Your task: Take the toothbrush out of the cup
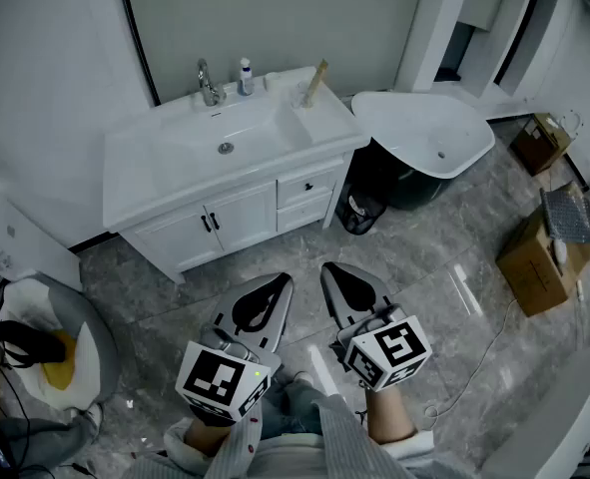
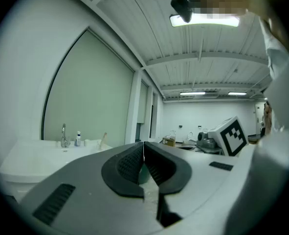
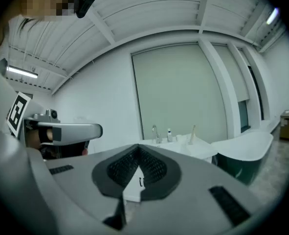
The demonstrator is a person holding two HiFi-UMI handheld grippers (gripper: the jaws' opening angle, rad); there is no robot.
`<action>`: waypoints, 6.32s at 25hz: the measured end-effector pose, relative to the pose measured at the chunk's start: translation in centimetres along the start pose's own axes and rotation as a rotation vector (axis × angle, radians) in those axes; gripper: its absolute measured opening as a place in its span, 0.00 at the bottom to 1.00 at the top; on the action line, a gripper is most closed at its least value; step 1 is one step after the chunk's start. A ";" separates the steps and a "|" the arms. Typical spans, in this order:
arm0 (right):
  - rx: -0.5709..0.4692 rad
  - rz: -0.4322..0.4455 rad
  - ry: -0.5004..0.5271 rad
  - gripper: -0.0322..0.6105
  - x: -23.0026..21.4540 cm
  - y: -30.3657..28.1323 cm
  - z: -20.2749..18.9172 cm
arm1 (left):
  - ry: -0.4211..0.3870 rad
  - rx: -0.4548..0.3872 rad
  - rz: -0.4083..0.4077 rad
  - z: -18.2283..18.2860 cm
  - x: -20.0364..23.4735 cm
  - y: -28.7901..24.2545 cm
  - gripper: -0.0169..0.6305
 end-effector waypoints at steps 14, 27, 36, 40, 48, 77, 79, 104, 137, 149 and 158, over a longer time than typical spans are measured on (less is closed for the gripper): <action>0.015 0.028 -0.006 0.07 1.4 1.0 -0.2 | -0.002 -0.031 0.018 0.7 -1.2 1.6 0.05; 0.029 0.072 0.001 0.07 0.0 2.8 -1.4 | -0.009 -0.052 0.050 -0.4 -3.5 0.9 0.05; 0.044 0.060 -0.006 0.07 -2.5 -1.7 -1.7 | -0.006 -0.045 0.030 -0.7 0.3 -3.1 0.05; 0.044 0.046 -0.004 0.07 -4.2 -4.8 -1.1 | -0.017 -0.053 0.005 0.0 3.3 -6.1 0.05; 0.038 0.014 -0.012 0.07 -7.4 -11.6 0.1 | -0.020 -0.048 -0.028 1.0 9.5 -11.4 0.05; 0.055 -0.147 -0.079 0.07 -10.8 -22.4 -1.1 | -0.004 0.010 -0.141 0.0 21.4 -17.5 0.05; 0.049 -0.140 -0.077 0.07 -11.5 -23.2 -1.0 | -0.010 0.006 -0.133 0.0 21.9 -18.2 0.05; 0.121 -0.004 -0.057 0.07 -33.8 -40.2 3.8 | 0.019 0.022 -0.020 0.9 30.2 -43.2 0.05; 0.210 0.160 -0.135 0.07 -48.5 -52.0 4.5 | 0.028 0.070 0.148 0.9 36.1 -58.5 0.05; 0.221 0.118 -0.147 0.07 -49.1 -54.3 3.9 | 0.049 0.088 0.121 -0.2 38.7 -59.5 0.05; 0.243 0.062 -0.164 0.07 -49.9 -55.6 2.3 | 0.070 0.113 0.098 -2.1 40.1 -59.7 0.05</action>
Point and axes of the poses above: the fingertips, and each gripper's own axes: y backward along the fingers, x to its left, z out of its top, the point moved 9 cm from there along y, backward along the fingers, and after that the axes turned 2 degrees about -x, right-handed, at the moved point
